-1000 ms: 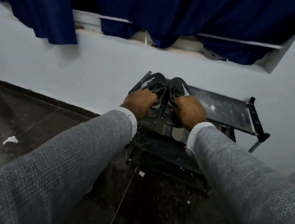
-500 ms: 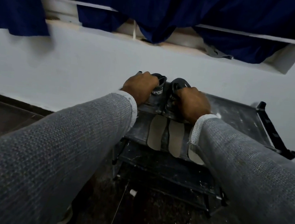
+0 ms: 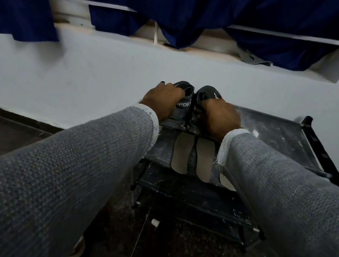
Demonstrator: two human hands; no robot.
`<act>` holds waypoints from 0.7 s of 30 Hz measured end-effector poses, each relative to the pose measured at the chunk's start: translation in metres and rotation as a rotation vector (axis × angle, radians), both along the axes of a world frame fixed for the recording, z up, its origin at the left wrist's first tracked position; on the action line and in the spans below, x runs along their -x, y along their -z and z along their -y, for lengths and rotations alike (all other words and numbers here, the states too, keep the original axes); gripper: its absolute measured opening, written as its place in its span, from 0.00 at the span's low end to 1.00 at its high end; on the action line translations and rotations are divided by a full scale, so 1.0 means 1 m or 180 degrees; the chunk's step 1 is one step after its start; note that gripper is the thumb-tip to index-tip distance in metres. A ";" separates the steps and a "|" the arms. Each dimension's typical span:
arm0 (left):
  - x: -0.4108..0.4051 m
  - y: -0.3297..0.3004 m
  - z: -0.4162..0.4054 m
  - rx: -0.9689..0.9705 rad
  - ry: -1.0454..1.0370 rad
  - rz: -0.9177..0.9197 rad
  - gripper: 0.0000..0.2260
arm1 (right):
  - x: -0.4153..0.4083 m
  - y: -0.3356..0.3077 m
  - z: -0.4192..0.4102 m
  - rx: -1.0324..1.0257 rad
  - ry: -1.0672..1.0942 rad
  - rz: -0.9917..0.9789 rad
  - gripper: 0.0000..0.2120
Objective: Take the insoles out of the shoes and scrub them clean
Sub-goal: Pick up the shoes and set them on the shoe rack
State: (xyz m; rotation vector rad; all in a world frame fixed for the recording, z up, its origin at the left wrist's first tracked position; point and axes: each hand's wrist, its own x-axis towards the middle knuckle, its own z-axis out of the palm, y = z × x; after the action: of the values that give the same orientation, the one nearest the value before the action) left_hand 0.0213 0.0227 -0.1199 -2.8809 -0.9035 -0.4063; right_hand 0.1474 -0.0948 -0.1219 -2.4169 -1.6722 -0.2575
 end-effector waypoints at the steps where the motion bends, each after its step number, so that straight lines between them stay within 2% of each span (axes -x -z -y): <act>1: 0.001 -0.001 0.002 -0.0029 -0.0015 -0.0022 0.11 | 0.001 -0.001 0.001 0.0031 0.0007 0.0035 0.12; 6: 0.019 0.000 0.017 -0.0023 0.0033 0.0185 0.21 | 0.013 -0.002 0.010 -0.0061 0.0065 0.0174 0.21; 10: 0.053 0.003 0.039 -0.0038 0.0132 0.0243 0.31 | 0.035 0.001 0.027 -0.0498 -0.0041 0.0379 0.21; 14: 0.105 0.016 0.072 0.0030 0.0051 0.0358 0.25 | 0.077 0.013 0.048 -0.0617 -0.0234 0.0345 0.19; 17: 0.147 0.033 0.094 0.0264 -0.0169 0.0252 0.21 | 0.111 0.028 0.059 -0.0353 -0.0357 0.0234 0.18; 21: 0.208 0.070 0.121 0.0748 -0.0572 0.0043 0.22 | 0.166 0.057 0.068 -0.0051 -0.0665 0.0086 0.17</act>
State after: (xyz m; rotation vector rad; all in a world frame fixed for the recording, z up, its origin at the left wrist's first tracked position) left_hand -0.1868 -0.0988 -0.1898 -2.9684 -1.2802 -0.3226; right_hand -0.0189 -0.1624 -0.1788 -2.2138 -1.9083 -0.2712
